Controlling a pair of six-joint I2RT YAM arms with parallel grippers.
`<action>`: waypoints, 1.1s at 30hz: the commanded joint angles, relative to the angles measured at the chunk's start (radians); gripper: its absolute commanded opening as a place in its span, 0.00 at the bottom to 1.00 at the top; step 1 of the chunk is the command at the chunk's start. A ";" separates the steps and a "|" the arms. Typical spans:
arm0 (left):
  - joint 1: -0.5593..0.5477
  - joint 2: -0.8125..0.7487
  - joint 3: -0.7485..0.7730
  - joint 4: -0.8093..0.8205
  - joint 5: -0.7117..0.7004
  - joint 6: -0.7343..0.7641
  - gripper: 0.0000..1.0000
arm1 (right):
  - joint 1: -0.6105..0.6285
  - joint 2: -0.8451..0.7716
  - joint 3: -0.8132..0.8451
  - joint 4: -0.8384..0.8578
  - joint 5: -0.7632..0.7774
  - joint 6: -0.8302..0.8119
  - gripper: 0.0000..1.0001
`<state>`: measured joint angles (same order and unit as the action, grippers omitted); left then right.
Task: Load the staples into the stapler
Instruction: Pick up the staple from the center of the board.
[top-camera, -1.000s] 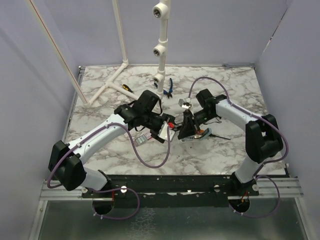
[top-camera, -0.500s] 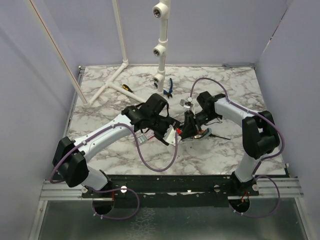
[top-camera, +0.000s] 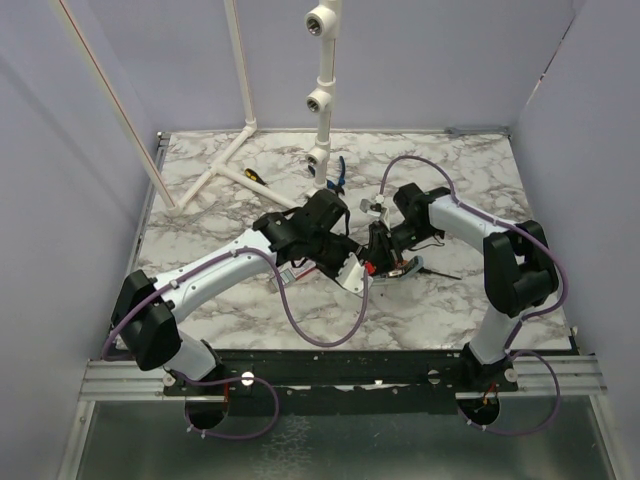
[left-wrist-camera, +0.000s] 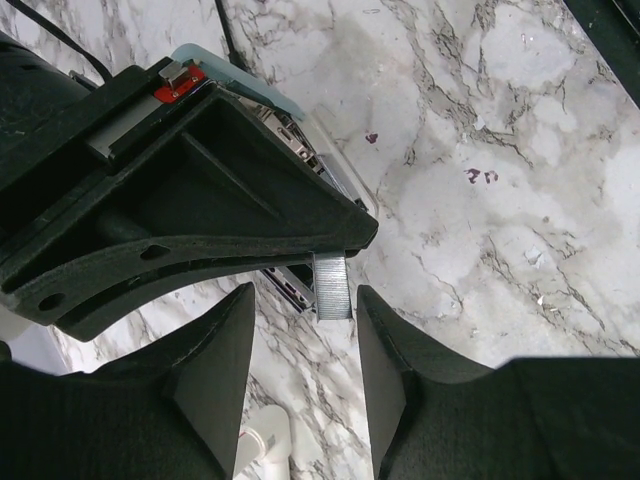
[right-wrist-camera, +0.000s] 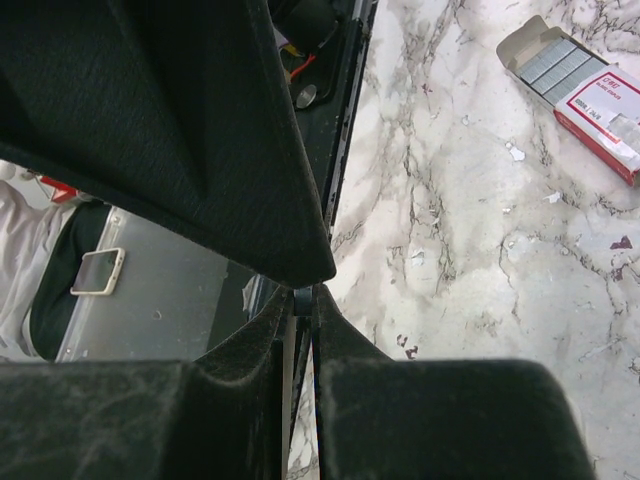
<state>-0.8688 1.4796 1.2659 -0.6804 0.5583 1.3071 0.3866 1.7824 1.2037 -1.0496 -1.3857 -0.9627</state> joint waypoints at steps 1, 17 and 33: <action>-0.016 0.004 0.007 -0.010 -0.040 0.010 0.47 | 0.000 0.018 0.019 -0.024 -0.038 -0.019 0.10; -0.031 -0.048 -0.057 -0.011 -0.093 0.044 0.39 | -0.002 0.037 0.033 -0.038 -0.045 -0.020 0.10; -0.048 -0.026 -0.030 -0.011 -0.123 0.046 0.31 | -0.002 0.039 0.033 -0.044 -0.039 -0.027 0.10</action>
<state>-0.9077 1.4567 1.2201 -0.6823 0.4545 1.3437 0.3866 1.8053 1.2106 -1.0695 -1.3937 -0.9699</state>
